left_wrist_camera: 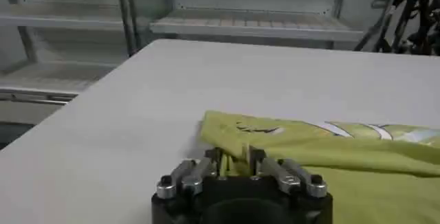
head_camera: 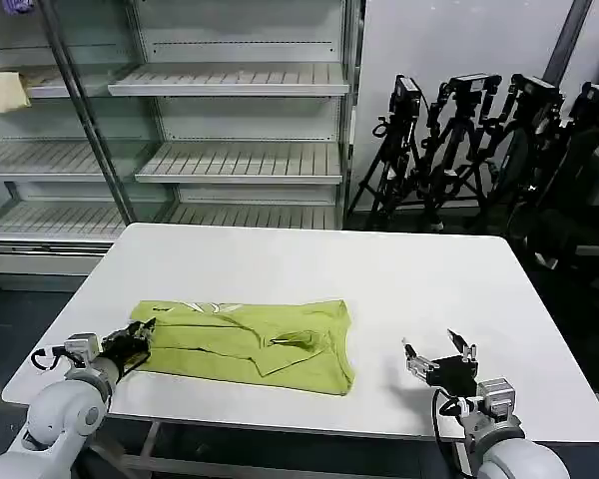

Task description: Fold and organize the clothes.

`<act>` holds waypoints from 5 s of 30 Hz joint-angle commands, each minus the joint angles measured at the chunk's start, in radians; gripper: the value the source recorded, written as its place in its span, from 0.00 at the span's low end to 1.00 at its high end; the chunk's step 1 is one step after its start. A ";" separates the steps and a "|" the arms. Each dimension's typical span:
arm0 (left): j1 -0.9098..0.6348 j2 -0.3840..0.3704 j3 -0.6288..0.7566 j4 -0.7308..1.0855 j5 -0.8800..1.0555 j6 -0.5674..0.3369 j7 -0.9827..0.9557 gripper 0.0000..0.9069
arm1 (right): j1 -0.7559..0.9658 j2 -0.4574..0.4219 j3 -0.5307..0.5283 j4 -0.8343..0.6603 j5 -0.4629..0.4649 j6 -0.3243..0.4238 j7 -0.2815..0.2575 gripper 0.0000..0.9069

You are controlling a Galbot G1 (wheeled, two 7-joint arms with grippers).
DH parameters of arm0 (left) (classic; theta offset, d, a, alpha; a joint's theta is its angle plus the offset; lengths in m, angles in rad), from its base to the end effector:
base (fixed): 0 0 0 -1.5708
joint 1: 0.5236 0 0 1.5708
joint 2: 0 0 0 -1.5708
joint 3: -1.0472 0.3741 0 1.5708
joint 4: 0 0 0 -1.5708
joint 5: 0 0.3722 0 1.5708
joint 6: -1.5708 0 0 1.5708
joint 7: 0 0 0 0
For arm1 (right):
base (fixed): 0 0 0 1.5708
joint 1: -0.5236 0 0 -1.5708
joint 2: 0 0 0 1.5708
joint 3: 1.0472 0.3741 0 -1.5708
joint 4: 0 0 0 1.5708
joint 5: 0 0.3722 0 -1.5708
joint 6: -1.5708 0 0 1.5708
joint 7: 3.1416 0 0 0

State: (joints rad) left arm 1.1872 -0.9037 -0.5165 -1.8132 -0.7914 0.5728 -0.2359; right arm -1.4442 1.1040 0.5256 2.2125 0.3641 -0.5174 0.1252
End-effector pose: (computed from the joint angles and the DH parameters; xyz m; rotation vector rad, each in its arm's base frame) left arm 0.3263 0.1742 -0.2735 0.0511 -2.6012 0.0310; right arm 0.2228 -0.0686 -0.2397 0.1771 -2.8179 0.1901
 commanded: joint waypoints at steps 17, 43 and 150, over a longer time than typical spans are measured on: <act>0.047 0.172 -0.335 0.006 0.381 -0.041 0.166 0.01 | 0.001 -0.009 0.018 0.007 0.012 0.012 -0.007 1.00; -0.100 -0.134 0.353 -0.304 0.552 0.004 0.152 0.01 | -0.003 -0.017 0.050 0.032 0.012 -0.007 0.003 1.00; 0.108 -0.244 0.506 -0.228 1.294 -0.335 0.186 0.01 | -0.042 -0.024 0.093 0.050 0.025 0.011 -0.005 1.00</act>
State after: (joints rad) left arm 1.3282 -0.8876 -0.5294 -2.1241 0.1189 0.3595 0.0286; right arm -1.4798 1.0847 0.6119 2.2538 0.3886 -0.5039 0.1189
